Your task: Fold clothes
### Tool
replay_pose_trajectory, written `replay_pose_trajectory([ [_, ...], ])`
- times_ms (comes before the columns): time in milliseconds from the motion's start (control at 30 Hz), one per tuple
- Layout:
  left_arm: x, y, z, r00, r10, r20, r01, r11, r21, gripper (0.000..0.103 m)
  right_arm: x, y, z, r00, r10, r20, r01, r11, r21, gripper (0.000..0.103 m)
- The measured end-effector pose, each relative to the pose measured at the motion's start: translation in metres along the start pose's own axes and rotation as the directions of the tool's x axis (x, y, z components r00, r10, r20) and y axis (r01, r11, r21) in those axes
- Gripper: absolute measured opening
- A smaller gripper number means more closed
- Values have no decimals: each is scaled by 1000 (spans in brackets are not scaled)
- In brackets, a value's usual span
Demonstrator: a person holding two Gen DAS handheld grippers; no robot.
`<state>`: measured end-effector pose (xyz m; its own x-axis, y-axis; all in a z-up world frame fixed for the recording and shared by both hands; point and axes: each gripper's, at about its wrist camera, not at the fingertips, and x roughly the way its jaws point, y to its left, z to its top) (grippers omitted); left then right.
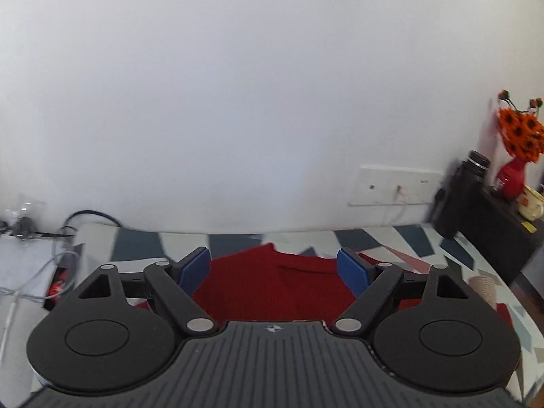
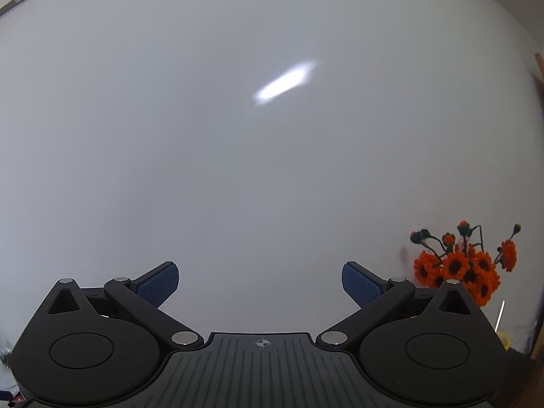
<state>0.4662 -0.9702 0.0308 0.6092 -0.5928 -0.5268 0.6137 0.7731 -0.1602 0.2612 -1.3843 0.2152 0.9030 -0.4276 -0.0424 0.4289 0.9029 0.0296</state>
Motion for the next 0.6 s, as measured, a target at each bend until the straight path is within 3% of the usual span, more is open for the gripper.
replay_pose_trajectory([
  [67,25,-15,-2,998,-50,-49,51,998,32,83,10,1,-6,1000,-10,-25,10,1000,-7,102],
  [133,54,-33,-11,990,-69,-127,78,995,64,83,27,1,-32,992,-3,-128,2,1000,-11,102],
  [267,111,-63,-45,941,-119,-316,149,986,71,77,59,7,-111,936,-30,-352,-12,993,-115,102],
  [367,129,-65,-68,929,-61,-364,98,992,85,77,85,6,-187,849,-75,-522,-4,989,-148,102],
  [433,135,-55,-77,924,-6,-382,37,996,76,77,104,9,-241,768,-118,-629,-5,982,-191,96],
  [500,133,-32,-76,913,21,-407,-13,1000,22,77,111,14,-284,703,-163,-692,-18,969,-247,91],
  [600,114,-3,-83,897,17,-443,-23,1000,-8,77,108,12,-325,643,-158,-750,-35,971,-235,89],
])
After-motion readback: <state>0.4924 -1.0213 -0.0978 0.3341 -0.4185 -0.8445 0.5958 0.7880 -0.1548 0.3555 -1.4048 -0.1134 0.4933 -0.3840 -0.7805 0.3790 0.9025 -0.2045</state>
